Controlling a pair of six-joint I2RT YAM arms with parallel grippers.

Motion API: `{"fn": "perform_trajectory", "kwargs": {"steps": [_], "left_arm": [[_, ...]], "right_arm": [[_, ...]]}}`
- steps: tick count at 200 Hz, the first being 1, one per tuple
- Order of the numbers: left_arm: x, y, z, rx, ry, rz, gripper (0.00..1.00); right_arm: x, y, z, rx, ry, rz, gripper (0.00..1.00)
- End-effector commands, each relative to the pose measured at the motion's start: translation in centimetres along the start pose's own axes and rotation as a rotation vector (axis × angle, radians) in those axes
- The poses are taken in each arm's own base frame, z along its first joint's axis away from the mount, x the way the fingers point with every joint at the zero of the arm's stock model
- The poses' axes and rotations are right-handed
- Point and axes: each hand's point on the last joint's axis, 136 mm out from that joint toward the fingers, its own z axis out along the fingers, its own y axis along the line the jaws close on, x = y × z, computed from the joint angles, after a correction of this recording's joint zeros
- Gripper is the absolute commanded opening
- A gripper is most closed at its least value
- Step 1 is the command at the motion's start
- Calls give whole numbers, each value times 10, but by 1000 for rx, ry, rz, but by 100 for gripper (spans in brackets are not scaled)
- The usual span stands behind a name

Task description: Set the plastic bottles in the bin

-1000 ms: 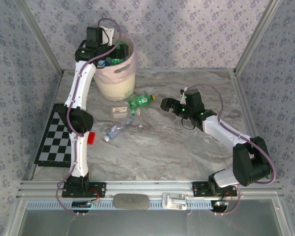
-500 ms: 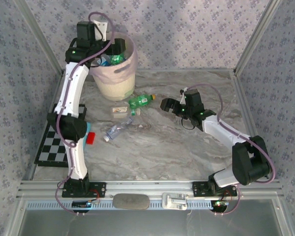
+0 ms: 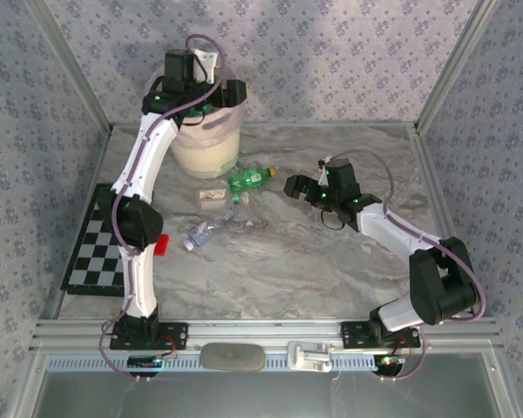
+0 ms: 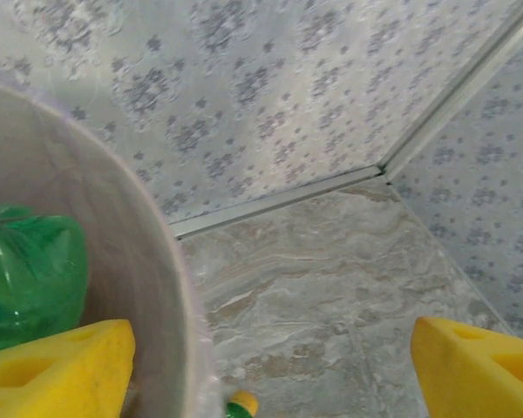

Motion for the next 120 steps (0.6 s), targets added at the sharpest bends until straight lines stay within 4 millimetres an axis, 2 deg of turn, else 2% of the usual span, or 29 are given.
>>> {"fn": "perform_trajectory", "kwargs": {"steps": [1,14,22,35,70,96,120], "left_arm": [[-5,39,-2,-134,-7,-7,86],[-6,51,0,-150,-11,-32,87],[1,59,1,-165,16,-56,88],[0,60,-1,-161,19,-70,88],[-15,32,-19,-105,-15,-31,91],[-31,6,-43,-77,-61,13,100],[-42,-12,-66,-61,-113,40,100]], "right_arm": [[-9,3,-5,5,-19,-18,100],[-9,3,-5,8,-18,-17,100],[-9,2,-5,11,-18,-16,100],[-9,2,-5,10,-20,-17,100],[-12,4,-5,6,-25,-19,100],[-11,5,-5,5,-25,-20,100],[-11,5,-4,3,-23,-20,100]]}}
